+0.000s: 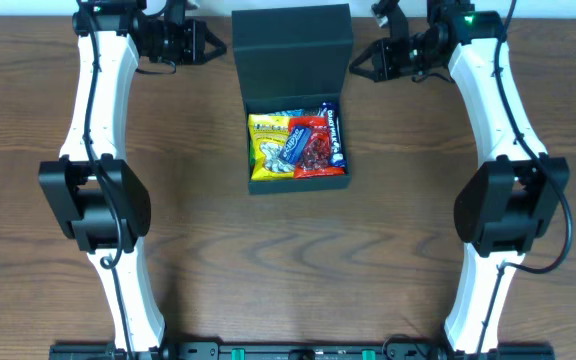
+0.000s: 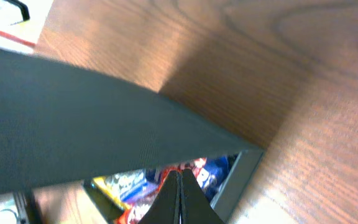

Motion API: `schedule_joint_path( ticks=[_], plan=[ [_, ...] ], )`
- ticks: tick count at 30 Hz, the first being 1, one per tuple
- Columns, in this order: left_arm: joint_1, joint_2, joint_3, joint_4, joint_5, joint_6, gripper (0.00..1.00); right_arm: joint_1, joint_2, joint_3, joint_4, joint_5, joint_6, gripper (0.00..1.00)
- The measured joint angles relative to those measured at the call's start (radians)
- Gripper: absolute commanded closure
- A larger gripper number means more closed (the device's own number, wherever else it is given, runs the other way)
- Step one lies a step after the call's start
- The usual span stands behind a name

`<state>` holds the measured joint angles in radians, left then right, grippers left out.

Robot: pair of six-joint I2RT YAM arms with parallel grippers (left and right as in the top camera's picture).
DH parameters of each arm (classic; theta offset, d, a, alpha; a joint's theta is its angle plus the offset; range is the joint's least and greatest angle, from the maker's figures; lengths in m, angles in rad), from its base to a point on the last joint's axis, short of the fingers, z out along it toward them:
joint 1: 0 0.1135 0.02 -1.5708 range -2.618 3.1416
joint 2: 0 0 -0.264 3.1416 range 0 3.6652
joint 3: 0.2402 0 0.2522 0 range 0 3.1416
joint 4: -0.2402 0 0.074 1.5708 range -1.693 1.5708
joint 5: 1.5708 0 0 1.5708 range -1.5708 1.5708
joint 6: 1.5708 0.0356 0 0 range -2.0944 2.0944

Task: Pack container
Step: 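Push the lid forward and down with both grippers to close the box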

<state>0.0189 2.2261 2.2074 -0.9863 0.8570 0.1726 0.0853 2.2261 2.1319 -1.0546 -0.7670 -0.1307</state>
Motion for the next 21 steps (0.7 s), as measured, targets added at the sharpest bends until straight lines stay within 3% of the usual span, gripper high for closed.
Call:
schedule_joint_path(
  ticks=[9, 15, 21],
  plan=[
    [0.000, -0.052, 0.000, -0.056, -0.023, 0.113, 0.94, 0.000, 0.000, 0.000, -0.018, 0.097, -0.026, 0.99],
    [0.000, -0.053, 0.000, -0.049, -0.167, 0.076, 0.94, 0.000, 0.000, 0.000, 0.021, 0.234, 0.071, 0.99],
    [0.003, -0.053, -0.067, 0.071, -0.212, -0.050, 0.94, -0.002, 0.042, 0.002, 0.036, 0.246, 0.176, 0.99]
  ],
)
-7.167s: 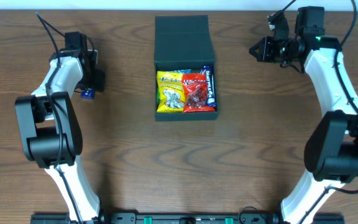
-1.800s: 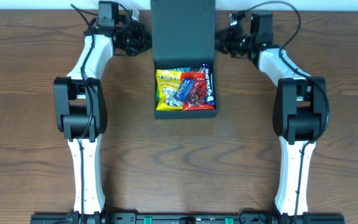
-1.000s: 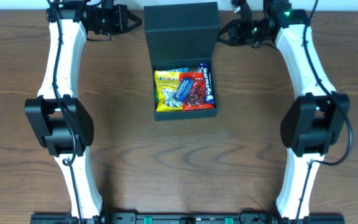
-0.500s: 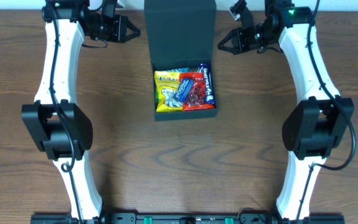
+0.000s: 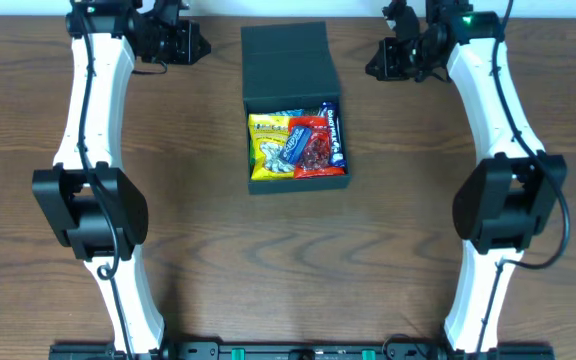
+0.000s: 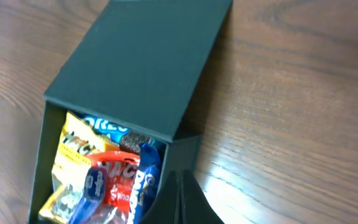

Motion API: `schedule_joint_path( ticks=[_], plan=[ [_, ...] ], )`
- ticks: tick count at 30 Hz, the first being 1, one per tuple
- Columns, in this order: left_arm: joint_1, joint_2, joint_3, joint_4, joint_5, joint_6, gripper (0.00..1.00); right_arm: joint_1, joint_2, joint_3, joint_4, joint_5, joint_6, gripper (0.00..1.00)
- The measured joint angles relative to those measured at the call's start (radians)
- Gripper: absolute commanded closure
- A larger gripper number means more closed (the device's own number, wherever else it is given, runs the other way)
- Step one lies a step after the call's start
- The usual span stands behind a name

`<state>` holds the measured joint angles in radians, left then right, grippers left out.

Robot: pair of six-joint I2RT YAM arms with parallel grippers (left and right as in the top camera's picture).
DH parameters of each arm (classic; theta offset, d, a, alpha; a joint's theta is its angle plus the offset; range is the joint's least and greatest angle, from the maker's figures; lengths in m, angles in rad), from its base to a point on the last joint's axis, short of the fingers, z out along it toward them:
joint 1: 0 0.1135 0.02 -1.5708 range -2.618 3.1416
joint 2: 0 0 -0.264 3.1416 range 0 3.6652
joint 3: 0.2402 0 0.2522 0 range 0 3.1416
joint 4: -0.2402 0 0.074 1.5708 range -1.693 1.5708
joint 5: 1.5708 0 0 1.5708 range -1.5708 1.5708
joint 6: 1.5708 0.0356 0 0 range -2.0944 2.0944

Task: Pack container
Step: 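Push the lid forward and down with both grippers to close the box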

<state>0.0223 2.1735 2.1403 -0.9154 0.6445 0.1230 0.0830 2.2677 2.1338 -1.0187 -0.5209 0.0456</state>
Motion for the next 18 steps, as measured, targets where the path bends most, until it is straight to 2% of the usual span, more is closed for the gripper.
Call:
schedule_joint_path(
  ticks=[8, 18],
  plan=[
    [0.006, 0.136, -0.055, 0.089, 0.014, -0.194, 0.94, -0.004, 0.208, 0.000, 0.136, -0.099, 0.159, 0.99],
    [0.006, 0.306, -0.056, 0.264, 0.115, -0.413, 0.94, -0.013, 0.287, 0.000, 0.326, -0.231, 0.322, 0.99]
  ],
)
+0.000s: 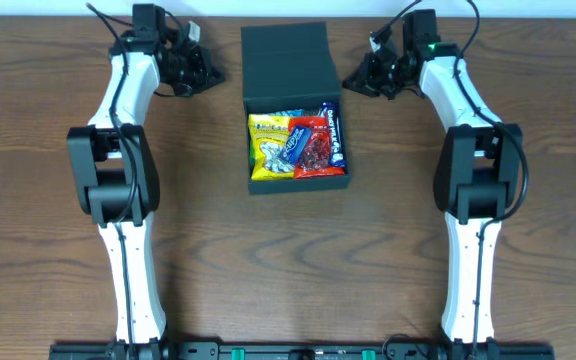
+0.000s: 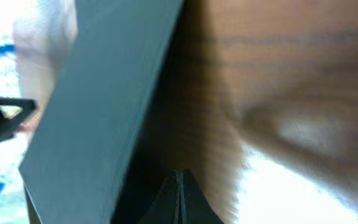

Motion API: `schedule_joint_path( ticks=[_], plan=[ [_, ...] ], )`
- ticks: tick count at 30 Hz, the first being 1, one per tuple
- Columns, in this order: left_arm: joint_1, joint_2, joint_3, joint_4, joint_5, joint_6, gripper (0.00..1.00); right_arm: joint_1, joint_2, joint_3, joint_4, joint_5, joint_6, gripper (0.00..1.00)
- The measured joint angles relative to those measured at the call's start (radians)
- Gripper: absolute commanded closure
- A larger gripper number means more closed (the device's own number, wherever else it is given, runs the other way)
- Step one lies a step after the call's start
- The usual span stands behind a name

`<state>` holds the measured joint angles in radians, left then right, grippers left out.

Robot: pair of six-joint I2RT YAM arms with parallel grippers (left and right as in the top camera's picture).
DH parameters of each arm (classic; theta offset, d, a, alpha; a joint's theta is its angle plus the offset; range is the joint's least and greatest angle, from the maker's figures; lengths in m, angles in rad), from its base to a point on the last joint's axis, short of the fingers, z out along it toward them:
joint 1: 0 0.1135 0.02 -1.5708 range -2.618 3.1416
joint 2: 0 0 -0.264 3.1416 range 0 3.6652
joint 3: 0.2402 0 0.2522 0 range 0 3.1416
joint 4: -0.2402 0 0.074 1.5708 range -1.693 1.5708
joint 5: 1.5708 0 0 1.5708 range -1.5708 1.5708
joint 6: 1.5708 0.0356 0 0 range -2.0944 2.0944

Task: Pack container
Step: 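Push the lid forward and down with both grippers to close the box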

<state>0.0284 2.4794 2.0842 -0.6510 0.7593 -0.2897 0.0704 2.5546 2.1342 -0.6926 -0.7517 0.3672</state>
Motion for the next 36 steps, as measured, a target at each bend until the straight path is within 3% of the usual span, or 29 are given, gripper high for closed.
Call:
schedule_joint_path(
  ticks=[12, 18, 27, 36],
  plan=[
    [-0.003, 0.119, -0.001, 0.257, 0.174, -0.282, 0.94, 0.000, 0.090, 0.000, 0.230, -0.123, 0.200, 0.99],
    [-0.037, 0.128, -0.001, 0.288, 0.220, -0.333, 0.94, 0.012, 0.090, 0.000, 0.286, -0.157, 0.238, 0.99],
    [-0.031, 0.128, 0.031, 0.286, 0.342, -0.304, 0.94, 0.021, 0.089, 0.000, 0.373, -0.257, 0.226, 0.99],
    [0.008, 0.033, 0.071, 0.281, 0.383, -0.167, 0.94, 0.008, -0.076, -0.001, 0.179, -0.259, -0.019, 0.99]
  ],
)
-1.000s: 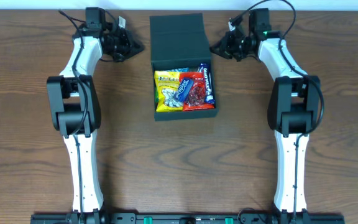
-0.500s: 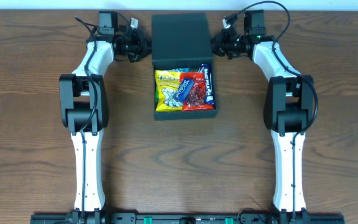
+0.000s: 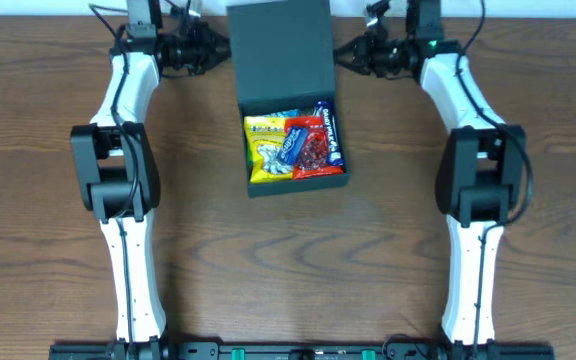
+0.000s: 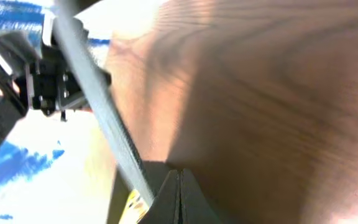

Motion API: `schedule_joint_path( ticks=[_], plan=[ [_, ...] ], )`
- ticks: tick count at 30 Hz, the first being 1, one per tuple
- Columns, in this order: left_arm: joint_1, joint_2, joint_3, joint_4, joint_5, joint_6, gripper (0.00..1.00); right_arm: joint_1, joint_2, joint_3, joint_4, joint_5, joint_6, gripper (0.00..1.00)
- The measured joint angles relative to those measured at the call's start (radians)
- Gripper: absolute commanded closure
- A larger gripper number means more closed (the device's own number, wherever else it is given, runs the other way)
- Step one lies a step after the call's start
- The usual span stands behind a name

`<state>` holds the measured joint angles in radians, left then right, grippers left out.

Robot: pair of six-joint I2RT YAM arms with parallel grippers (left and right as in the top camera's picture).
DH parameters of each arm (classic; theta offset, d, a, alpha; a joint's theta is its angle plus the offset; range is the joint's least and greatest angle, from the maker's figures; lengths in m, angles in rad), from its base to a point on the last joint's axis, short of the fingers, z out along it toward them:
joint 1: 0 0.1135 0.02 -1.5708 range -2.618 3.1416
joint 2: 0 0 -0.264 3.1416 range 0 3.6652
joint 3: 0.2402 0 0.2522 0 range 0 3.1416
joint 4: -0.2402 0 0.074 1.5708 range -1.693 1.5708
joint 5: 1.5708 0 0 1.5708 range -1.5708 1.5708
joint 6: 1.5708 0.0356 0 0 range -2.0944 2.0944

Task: Pack container

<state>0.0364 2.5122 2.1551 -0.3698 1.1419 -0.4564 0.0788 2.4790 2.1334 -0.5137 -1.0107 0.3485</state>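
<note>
A dark green box (image 3: 296,183) stands at the table's far middle, filled with snack packets (image 3: 296,145) in yellow, red and blue. Its hinged lid (image 3: 278,50) is raised, and in the right wrist view the lid (image 4: 98,106) shows edge-on. My right gripper (image 3: 340,57) is at the lid's right edge; the right gripper (image 4: 179,190) is shut and holds nothing. My left gripper (image 3: 220,47) is at the lid's left edge and looks shut and empty. The left gripper (image 4: 42,87) also shows beyond the lid.
Brown wooden table (image 3: 288,270) all around the box. Both arms reach in from the near edge along the left and right sides. The table's far edge runs just behind the lid.
The lid was lying back flat; now it stands raised. Both grippers were lower, beside the lid's sides, and are now higher, close against its left and right edges.
First the lid stood raised with a gripper on each side. Then it lay back flat and both grippers were farther off. After that the grippers were low beside the flat lid. Now the lid is up again between them.
</note>
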Motion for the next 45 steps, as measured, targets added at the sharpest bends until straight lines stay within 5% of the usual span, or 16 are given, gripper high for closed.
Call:
schedule_joint_path(
  ticks=[9, 19, 26, 45],
  plan=[
    [-0.009, -0.142, 0.013, -0.103, 0.038, 0.170, 0.94, 0.024, -0.128, 0.004, -0.227, -0.032, -0.270, 0.99],
    [-0.014, -0.246, 0.013, -0.369, 0.041, 0.494, 0.94, 0.033, -0.189, 0.003, -0.386, 0.018, -0.469, 0.99],
    [-0.014, -0.277, 0.013, -0.404, 0.045, 0.563, 0.94, -0.056, -0.364, 0.003, -0.459, 0.030, -0.605, 0.99],
    [-0.024, -0.277, 0.013, -0.534, -0.031, 0.625, 0.94, -0.135, -0.424, 0.005, -0.464, 0.228, -0.547, 0.99]
  ],
)
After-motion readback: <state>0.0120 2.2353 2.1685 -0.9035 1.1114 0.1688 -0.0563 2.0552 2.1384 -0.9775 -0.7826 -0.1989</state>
